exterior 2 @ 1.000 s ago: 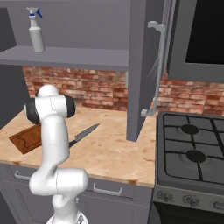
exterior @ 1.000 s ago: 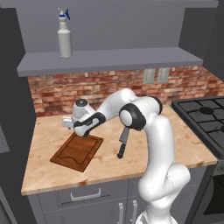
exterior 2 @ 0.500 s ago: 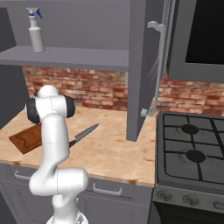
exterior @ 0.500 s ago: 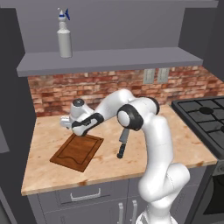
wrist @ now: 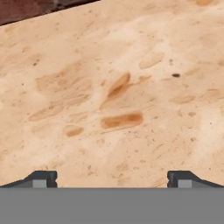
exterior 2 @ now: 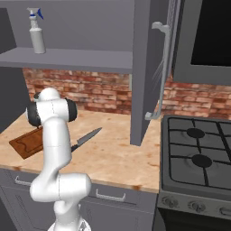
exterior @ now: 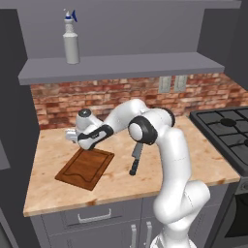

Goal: Move the cutting board and knife to the sink. Then move spray from the cabinet to the counter.

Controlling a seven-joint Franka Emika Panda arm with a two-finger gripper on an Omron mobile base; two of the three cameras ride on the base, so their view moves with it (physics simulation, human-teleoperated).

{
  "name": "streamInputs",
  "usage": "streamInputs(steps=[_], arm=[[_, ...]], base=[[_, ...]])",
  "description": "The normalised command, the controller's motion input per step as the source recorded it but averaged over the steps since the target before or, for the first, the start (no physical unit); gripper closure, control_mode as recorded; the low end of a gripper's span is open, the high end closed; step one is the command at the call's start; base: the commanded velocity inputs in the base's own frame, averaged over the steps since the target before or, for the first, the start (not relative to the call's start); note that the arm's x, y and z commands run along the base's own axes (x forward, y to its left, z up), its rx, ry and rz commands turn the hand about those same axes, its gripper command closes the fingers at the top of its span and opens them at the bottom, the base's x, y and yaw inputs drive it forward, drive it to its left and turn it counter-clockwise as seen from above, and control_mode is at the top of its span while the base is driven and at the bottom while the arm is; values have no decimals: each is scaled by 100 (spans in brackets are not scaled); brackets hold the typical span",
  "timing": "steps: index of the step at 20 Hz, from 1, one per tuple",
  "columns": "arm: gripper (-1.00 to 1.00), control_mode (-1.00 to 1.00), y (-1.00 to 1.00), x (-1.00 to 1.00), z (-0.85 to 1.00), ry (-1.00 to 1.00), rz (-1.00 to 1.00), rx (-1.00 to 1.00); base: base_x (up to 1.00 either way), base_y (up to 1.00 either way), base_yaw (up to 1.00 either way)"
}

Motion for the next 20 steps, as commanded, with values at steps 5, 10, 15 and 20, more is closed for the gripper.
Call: streamInputs(steps=[5,10,15,20], arm=[[-100,-100,0,-38,-22,1,6,0],[-100,-100,0,-54,-18,0,7,0],[-100,-100,0,-60,-15,0,6,0],[-100,-100,0,-64,-12,0,5,0]], base=[[0,0,0],[0,0,0],[0,0,0],[0,0,0]])
